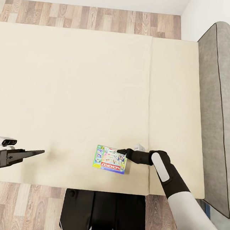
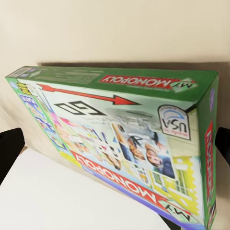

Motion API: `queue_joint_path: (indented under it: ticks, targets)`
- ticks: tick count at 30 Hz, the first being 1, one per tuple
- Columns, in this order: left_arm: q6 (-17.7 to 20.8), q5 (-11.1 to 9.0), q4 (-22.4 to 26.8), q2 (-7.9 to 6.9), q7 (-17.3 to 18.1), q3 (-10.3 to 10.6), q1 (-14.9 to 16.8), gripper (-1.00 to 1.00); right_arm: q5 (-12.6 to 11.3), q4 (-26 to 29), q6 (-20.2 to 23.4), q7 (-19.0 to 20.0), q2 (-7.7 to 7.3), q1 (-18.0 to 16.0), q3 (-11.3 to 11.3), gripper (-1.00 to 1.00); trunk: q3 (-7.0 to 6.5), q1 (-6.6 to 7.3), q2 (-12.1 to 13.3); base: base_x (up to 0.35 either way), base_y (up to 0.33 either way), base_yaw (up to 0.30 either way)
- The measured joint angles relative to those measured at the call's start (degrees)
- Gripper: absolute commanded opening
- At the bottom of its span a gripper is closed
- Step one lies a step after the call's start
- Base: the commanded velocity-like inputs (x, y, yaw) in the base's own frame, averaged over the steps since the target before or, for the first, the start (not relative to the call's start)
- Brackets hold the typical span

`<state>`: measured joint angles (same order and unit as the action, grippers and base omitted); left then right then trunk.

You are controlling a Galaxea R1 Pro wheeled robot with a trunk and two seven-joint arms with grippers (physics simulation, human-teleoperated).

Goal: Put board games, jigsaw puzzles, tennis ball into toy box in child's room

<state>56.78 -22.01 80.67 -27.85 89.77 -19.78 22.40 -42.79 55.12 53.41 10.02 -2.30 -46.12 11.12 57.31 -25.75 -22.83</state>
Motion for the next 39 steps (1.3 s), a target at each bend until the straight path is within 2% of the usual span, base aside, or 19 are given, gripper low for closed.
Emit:
queue_joint_path:
  ticks: [3, 7, 13, 39]
  targets:
    - [0.00, 0.00, 0.00, 0.01, 0.00, 0.00, 0.00, 1.00, 0.02, -0.04, 0.00, -0.02, 0.03, 0.00, 0.12, 1.00, 0.00, 0.00, 0.00, 0.000, 0.001, 0.000]
    - [0.00, 0.00, 0.00, -0.88, 0.00, -0.52, 0.00, 1.00, 1.09, -1.32, 0.64, 0.38, -1.13, 0.00, -0.19, 1.00, 0.00, 0.00, 0.00, 0.000, 0.000, 0.000]
    - [0.00, 0.00, 0.00, -0.88, 0.00, -0.53, -0.01, 1.00, 0.08, -2.16, 0.69, 0.36, -1.14, -0.01, -0.20, 1.00, 0.00, 0.01, -0.01, 0.000, 0.000, 0.000]
    - [0.00, 0.00, 0.00, -0.88, 0.00, -0.53, -0.01, 1.00, -0.03, -2.16, 0.70, 0.34, -1.14, -0.01, -0.20, 1.00, 0.00, 0.01, -0.01, 0.000, 0.000, 0.000]
